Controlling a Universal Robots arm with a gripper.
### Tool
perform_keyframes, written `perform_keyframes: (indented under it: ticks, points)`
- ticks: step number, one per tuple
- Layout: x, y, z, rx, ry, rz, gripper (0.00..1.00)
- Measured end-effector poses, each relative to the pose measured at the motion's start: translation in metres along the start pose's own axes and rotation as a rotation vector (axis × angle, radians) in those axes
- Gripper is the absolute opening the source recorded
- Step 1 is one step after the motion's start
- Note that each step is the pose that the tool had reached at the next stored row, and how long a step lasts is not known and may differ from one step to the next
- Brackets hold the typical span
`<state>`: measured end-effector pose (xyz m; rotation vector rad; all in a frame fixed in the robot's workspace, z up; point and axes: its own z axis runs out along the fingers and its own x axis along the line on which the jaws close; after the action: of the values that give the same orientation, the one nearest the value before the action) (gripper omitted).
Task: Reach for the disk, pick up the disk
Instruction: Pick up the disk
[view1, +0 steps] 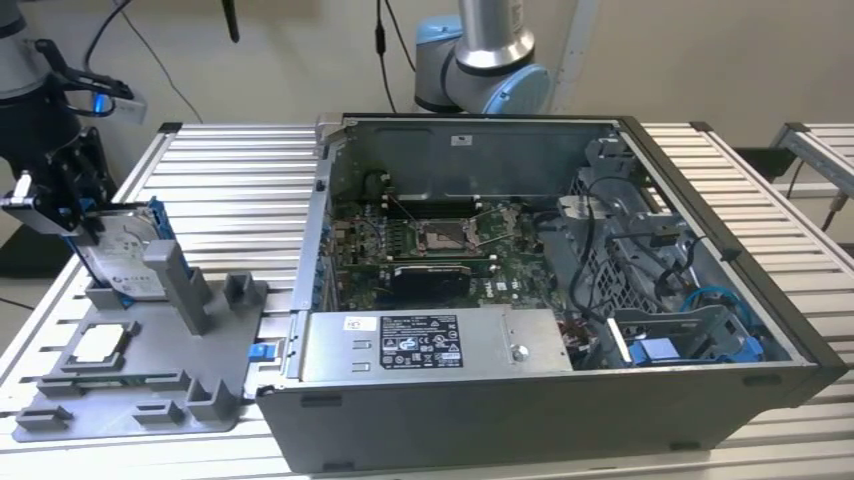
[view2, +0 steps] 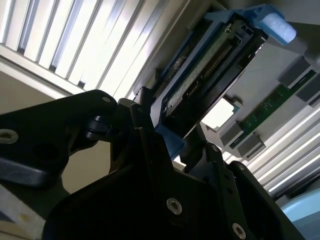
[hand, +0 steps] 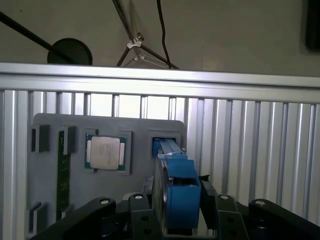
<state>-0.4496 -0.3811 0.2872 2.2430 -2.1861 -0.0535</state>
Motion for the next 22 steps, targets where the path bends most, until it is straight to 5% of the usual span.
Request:
perform_keyframes:
  ticks: [17,22]
  points:
    - [0.0004,0.0016,0.0248,0.0007,-0.0017,0.0,1.0]
    - [0.0004,0.0017,0.0267,0.0005,-0.0017,0.0,1.0]
